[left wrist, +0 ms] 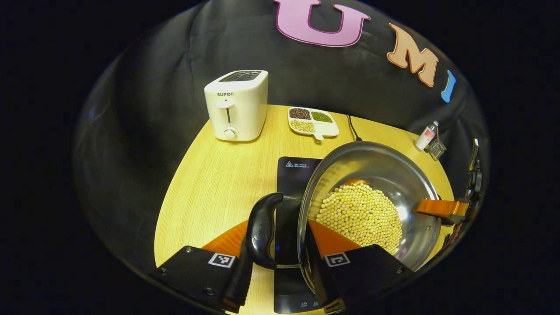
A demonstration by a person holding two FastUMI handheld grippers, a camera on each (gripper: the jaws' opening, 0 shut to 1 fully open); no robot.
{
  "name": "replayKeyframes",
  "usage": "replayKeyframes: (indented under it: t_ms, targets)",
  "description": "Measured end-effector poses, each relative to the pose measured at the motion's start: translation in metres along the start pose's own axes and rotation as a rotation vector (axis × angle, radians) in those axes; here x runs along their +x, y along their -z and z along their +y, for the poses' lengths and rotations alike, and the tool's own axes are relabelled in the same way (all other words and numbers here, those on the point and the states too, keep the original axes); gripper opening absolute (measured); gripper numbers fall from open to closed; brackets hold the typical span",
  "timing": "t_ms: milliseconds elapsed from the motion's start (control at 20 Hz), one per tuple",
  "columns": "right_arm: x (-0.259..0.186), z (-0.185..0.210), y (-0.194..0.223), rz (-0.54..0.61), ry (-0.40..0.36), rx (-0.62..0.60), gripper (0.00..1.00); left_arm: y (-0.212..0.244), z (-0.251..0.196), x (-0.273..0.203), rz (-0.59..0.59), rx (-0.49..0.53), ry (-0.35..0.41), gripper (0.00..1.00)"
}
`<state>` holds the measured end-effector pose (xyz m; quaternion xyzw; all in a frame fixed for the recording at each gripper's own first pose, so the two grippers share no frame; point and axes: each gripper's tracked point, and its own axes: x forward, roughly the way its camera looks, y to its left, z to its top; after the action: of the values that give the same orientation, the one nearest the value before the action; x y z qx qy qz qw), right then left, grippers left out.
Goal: First push the handle of the pot to place it horizontally, then grasp the pot with both hands and set it on the induction cooktop.
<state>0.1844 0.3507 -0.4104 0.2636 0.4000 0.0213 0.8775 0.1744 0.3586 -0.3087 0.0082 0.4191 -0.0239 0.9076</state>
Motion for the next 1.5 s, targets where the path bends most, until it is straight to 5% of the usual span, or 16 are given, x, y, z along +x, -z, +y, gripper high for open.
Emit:
replayKeyframes:
  t_ms: [50, 150, 200, 300, 450, 550, 800, 850, 900, 1000, 1050, 1100, 1150, 1250, 1450, 1500]
  targets:
    - [0.000, 0.001, -0.002, -0.003, -0.003, 0.003, 0.45, -0.001, 0.000, 0.004, -0.001, -0.001, -0.001, 0.60]
    - [0.001, 0.001, -0.004, -0.015, -0.008, 0.004, 0.45, 0.000, -0.001, 0.008, 0.004, -0.006, 0.000, 0.61]
    - [0.003, 0.002, -0.004, -0.015, -0.010, 0.008, 0.53, -0.001, 0.000, 0.008, 0.001, -0.010, -0.002, 0.63]
    - [0.004, 0.002, -0.005, -0.014, -0.017, 0.006, 0.45, -0.003, 0.001, 0.008, 0.001, -0.008, -0.009, 0.64]
    - [0.002, 0.003, -0.005, -0.015, -0.025, 0.005, 0.52, -0.002, 0.002, 0.009, 0.002, -0.011, -0.023, 0.66]
    - [0.002, 0.006, -0.004, -0.014, -0.040, 0.003, 0.45, -0.002, 0.002, 0.009, 0.000, -0.018, -0.031, 0.69]
    - [-0.017, 0.006, -0.037, -0.107, -0.073, -0.041, 0.99, -0.014, 0.007, 0.002, -0.064, -0.020, -0.061, 0.72]
    - [-0.023, 0.003, -0.047, -0.135, -0.066, -0.054, 1.00, -0.020, 0.012, -0.001, -0.091, -0.017, -0.086, 0.76]
    - [-0.028, 0.001, -0.055, -0.161, -0.059, -0.065, 0.92, -0.027, 0.016, -0.005, -0.120, -0.013, -0.109, 0.82]
    - [-0.041, -0.002, -0.073, -0.217, -0.051, -0.085, 0.92, -0.038, 0.019, -0.014, -0.180, -0.006, -0.146, 0.99]
    - [-0.048, -0.003, -0.081, -0.240, -0.049, -0.094, 1.00, -0.046, 0.020, -0.022, -0.213, -0.001, -0.170, 1.00]
    - [-0.057, -0.005, -0.086, -0.256, -0.046, -0.103, 0.92, -0.053, 0.022, -0.030, -0.245, 0.006, -0.198, 1.00]
    - [-0.064, -0.007, -0.091, -0.268, -0.045, -0.109, 1.00, -0.057, 0.023, -0.037, -0.269, 0.011, -0.216, 1.00]
    - [-0.083, -0.009, -0.103, -0.303, -0.043, -0.130, 0.92, -0.063, 0.017, -0.055, -0.301, 0.021, -0.243, 1.00]
    - [-0.136, -0.019, -0.128, -0.370, -0.054, -0.174, 1.00, -0.067, -0.018, -0.092, -0.351, 0.015, -0.255, 1.00]
    - [-0.150, -0.025, -0.133, -0.380, -0.052, -0.187, 0.92, -0.067, -0.034, -0.102, -0.361, 0.010, -0.250, 1.00]
